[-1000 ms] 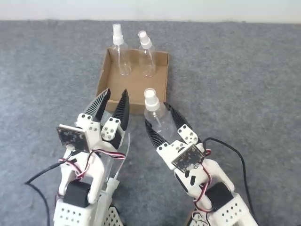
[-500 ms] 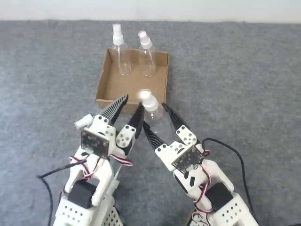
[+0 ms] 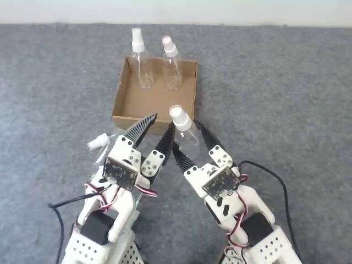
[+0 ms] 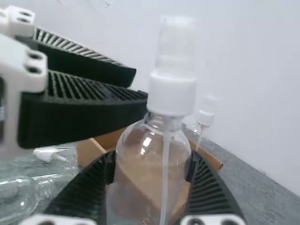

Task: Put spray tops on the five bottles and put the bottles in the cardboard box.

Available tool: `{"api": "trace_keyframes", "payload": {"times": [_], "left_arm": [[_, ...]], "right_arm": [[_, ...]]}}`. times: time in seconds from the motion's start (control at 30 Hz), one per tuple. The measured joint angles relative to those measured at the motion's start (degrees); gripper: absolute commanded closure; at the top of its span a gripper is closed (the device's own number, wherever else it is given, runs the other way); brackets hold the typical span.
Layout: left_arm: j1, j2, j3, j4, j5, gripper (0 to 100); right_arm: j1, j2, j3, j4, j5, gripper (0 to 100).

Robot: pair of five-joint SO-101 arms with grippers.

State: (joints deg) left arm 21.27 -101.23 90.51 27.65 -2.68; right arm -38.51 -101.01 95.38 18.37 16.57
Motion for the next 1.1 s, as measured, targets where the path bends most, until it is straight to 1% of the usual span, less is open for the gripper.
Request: {"api": "trace_keyframes", "payload": {"times": [0.1, 0.23, 0.4, 0.53, 0.67, 0.73, 0.83, 0.93, 1.03, 1.1], "left_arm": [[-0.5, 0.1, 0.2, 0.0, -0.3, 91], [-5.7, 0.8, 0.3, 0.1, 0.0, 90], [-11.3, 0.9, -0.3, 0.1, 4.8, 90], [-16.5, 0.8, -2.2, 0.1, 8.3, 90], [-22.3, 0.8, -3.1, 0.1, 11.8, 90], [-25.1, 0.8, -3.3, 0.1, 13.2, 90], [-29.9, 0.8, -3.3, 0.9, 13.9, 90], [-35.8, 0.7, -2.5, 2.5, 14.1, 90], [-41.1, 0.8, -1.0, 2.8, 14.2, 90], [-43.3, 0.8, -0.4, 2.8, 14.5, 90]], "right_arm": [[1.9, 0.0, 0.0, 0.0, 0.0, 99.2], [2.8, -0.4, 0.0, 0.0, 0.0, 99.2], [3.0, -0.4, 0.0, 0.0, 0.0, 99.2], [3.0, -0.4, 0.0, 0.0, -0.6, 99.2], [3.3, -0.4, 0.0, 0.0, -5.8, 99.2], [5.1, -0.4, 0.0, 0.0, -8.0, 99.2], [8.1, -0.4, 0.0, 0.0, -10.0, 99.2], [10.5, -0.4, 0.0, 0.0, -10.4, 99.2], [10.5, -0.4, 0.0, 0.0, -10.4, 99.2], [10.2, -0.4, 0.0, 0.0, -10.4, 99.2]]}}
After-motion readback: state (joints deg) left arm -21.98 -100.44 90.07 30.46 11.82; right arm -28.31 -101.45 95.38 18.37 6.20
